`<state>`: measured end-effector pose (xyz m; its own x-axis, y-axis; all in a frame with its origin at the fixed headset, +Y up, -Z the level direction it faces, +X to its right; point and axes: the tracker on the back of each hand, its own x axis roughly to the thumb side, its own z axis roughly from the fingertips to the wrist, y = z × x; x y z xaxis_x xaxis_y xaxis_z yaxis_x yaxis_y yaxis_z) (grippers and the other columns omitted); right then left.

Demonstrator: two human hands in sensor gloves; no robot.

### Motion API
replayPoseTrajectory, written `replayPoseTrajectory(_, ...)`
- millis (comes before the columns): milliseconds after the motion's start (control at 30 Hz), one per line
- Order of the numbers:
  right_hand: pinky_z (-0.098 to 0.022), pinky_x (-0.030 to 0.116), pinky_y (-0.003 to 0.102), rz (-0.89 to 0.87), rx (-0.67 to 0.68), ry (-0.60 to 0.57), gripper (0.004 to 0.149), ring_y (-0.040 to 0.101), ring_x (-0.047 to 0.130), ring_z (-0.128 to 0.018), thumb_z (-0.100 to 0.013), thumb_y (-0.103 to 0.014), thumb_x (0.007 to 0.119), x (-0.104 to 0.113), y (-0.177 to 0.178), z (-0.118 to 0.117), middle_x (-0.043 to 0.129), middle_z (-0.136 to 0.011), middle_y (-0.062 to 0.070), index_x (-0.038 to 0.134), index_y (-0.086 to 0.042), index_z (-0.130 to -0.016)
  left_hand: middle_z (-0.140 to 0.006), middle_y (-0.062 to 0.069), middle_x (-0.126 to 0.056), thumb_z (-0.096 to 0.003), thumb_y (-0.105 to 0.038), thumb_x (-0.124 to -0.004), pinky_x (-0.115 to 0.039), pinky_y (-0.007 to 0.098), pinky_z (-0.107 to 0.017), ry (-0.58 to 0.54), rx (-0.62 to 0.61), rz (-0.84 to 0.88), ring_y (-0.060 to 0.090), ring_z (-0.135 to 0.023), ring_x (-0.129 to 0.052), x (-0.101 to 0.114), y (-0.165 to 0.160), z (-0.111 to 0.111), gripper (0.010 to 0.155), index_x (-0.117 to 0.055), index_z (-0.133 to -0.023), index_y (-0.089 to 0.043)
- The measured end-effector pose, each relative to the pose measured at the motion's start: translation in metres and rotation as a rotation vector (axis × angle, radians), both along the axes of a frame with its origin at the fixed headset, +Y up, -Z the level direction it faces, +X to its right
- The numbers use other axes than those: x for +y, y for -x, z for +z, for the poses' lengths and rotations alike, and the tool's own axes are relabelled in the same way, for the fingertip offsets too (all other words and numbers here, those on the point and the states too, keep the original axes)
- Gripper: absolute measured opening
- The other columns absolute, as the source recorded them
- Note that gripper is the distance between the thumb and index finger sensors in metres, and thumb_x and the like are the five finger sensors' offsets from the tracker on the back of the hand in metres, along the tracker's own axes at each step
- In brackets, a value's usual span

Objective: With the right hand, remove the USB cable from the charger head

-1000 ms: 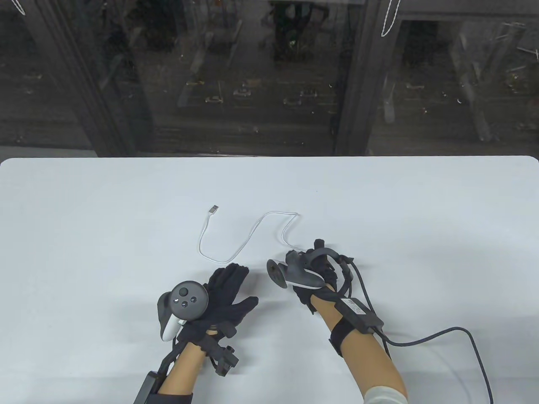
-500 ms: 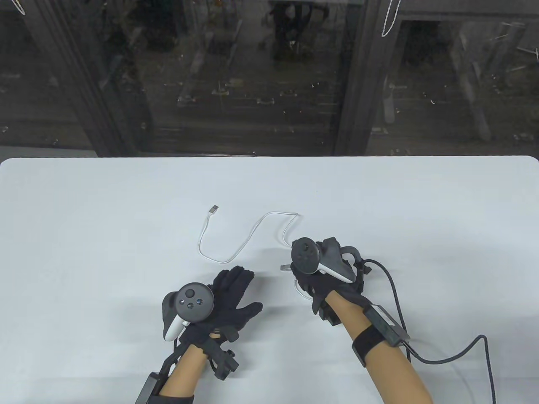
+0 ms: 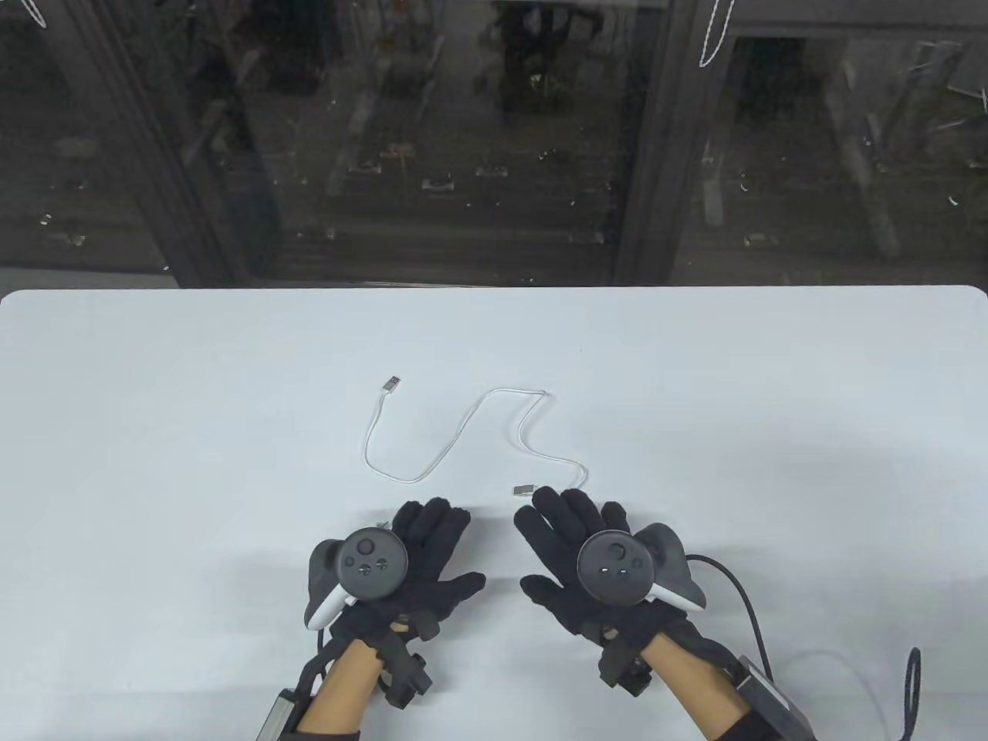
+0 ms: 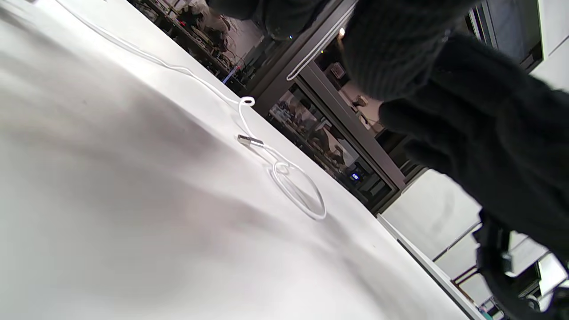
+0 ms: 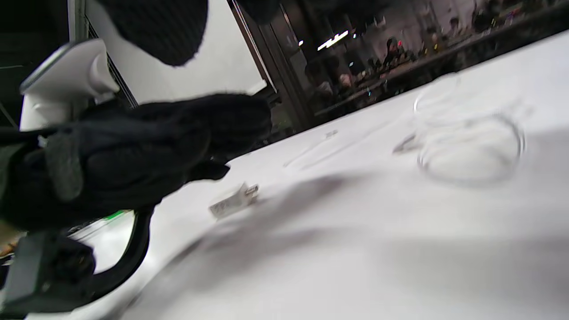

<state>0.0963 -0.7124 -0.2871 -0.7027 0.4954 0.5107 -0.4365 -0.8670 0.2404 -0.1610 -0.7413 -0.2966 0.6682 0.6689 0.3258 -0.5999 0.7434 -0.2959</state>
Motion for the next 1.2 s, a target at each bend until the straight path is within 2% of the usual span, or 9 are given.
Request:
replayPoseTrajectory(133,-0.058,0.012,0.077,-0.015,0.016,0.121,0.083,0.054,0.009,-0.097,-0.047,-0.053,0.071,-0.038,-0.003,0.004,0.002,-0.11,0.011,0.019,-0.027,-0.106,-0.121,0.018,-0.024,-0.0491,-0.052,-0.079,-0.016,0.081,-0.059,0.007,-0.03,-0.062,0.053,-0.105,-0.009,-0.002,-0.005,0.004,0.085,-0.036,-0.115,-0.018)
replayPoseTrajectory(167,-0.057,0.01,0.077,0.042,0.047,0.22,0.084,0.054,0.005,-0.096,-0.047,-0.053,0.07,-0.041,-0.004,0.004,-0.003,-0.108,0.011,0.015,-0.027,-0.105,-0.121,0.019,-0.023,-0.049,-0.052,-0.079,-0.015,0.081,-0.059,0.012,-0.038,-0.08,0.053,-0.105,-0.008,-0.003,-0.006,0.004,0.086,-0.035,-0.115,-0.018)
replayPoseTrajectory(200,-0.058,0.003,0.075,0.074,0.062,0.276,0.085,0.05,-0.007,-0.095,-0.049,-0.055,0.066,-0.041,-0.006,0.005,-0.014,-0.105,0.005,0.004,-0.031,-0.103,-0.121,0.018,-0.021,-0.049,-0.053,-0.079,-0.015,0.081,-0.059,0.019,-0.043,-0.088,0.053,-0.105,-0.007,-0.004,-0.007,0.004,0.088,-0.033,-0.115,-0.019)
replayPoseTrajectory(267,-0.057,0.006,0.075,-0.01,0.049,0.177,0.085,0.051,-0.003,-0.095,-0.049,-0.054,0.068,-0.035,-0.009,0.005,-0.009,-0.106,0.007,0.008,-0.029,-0.104,-0.121,0.018,-0.019,-0.049,-0.053,-0.079,-0.014,0.081,-0.059,0.041,-0.052,-0.097,0.052,-0.105,-0.005,-0.006,-0.008,0.003,0.089,-0.031,-0.115,-0.019)
replayPoseTrajectory(333,-0.058,0.007,0.075,0.001,0.035,0.146,0.084,0.051,-0.001,-0.096,-0.048,-0.054,0.069,-0.032,-0.011,0.006,-0.006,-0.107,0.007,0.012,-0.03,-0.105,-0.12,0.018,-0.017,-0.049,-0.054,-0.078,-0.012,0.081,-0.058,0.073,-0.058,-0.105,0.052,-0.104,-0.003,-0.008,-0.009,0.002,0.091,-0.027,-0.115,-0.018)
replayPoseTrajectory(533,-0.058,0.006,0.075,0.031,0.047,0.164,0.084,0.051,-0.002,-0.095,-0.048,-0.053,0.069,-0.039,-0.014,0.003,-0.007,-0.107,0.007,0.011,-0.029,-0.104,-0.12,0.018,-0.013,-0.0495,-0.055,-0.077,-0.01,0.081,-0.058,0.111,-0.063,-0.122,0.052,-0.104,-0.001,-0.015,-0.01,-0.002,0.093,-0.023,-0.115,-0.019)
replayPoseTrajectory(900,-0.058,0.007,0.075,0.022,0.037,0.154,0.083,0.05,-0.002,-0.095,-0.049,-0.052,0.069,-0.035,-0.016,0.003,-0.008,-0.106,0.007,0.011,-0.029,-0.105,-0.12,0.017,-0.013,-0.0498,-0.055,-0.077,-0.01,0.081,-0.058,0.146,-0.078,-0.164,0.051,-0.104,-0.001,-0.023,-0.015,-0.003,0.092,-0.023,-0.115,-0.02)
replayPoseTrajectory(1200,-0.058,0.007,0.075,0.045,0.055,0.169,0.083,0.051,-0.002,-0.095,-0.049,-0.051,0.069,-0.039,-0.012,0.005,-0.008,-0.106,0.007,0.012,-0.029,-0.105,-0.12,0.017,-0.013,-0.0497,-0.055,-0.077,-0.01,0.081,-0.058,0.129,-0.075,-0.155,0.052,-0.104,-0.001,-0.022,-0.016,-0.002,0.092,-0.023,-0.115,-0.02)
